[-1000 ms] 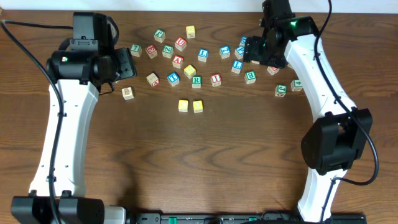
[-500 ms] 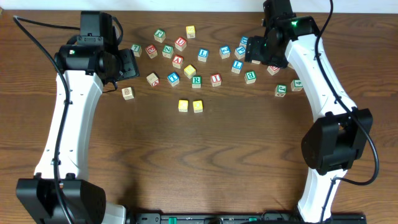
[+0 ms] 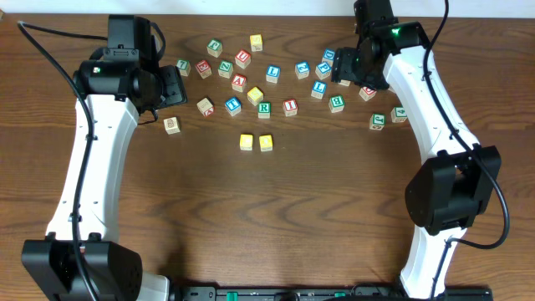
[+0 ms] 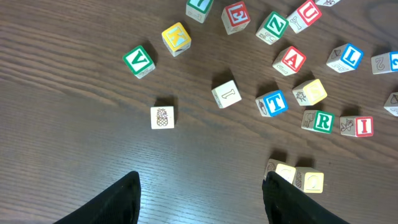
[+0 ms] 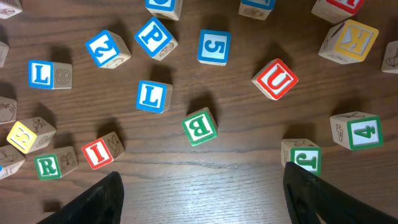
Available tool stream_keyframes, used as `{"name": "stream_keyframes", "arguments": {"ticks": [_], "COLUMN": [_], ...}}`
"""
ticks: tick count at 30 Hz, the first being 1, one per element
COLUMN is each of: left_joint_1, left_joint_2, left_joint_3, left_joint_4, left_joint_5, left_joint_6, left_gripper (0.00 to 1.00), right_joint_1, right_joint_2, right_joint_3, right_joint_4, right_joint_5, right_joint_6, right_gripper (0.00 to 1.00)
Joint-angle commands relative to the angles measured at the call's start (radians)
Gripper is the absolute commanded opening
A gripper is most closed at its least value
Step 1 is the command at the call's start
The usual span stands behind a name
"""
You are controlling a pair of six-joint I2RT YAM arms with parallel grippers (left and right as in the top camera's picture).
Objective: Spell out CORL
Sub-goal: 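Position the right gripper over the green R block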
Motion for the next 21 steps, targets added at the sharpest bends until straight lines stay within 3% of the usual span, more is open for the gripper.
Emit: {"name": "stream_keyframes", "arguments": {"ticks": [1, 21], "left_joint_1": [0.001, 0.001], "left_joint_2": [0.007, 0.007], "left_joint_3": [0.003, 0.003], "left_joint_4": [-0.001, -0.001], "left_joint_5": [0.002, 0.002], "left_joint_6": [0.016, 0.014], "left_gripper": [0.62, 0.62], "right_joint_1": [0.003, 0.017], "right_joint_2": [-0.023, -0.023], "right_joint_3": [0.019, 0.019], "right_joint_4": [0.004, 0.002], "right_joint_5": [0.011, -0.031], "right_joint_6": [-0.012, -0.013], "right_gripper": [0.77, 0.77]}}
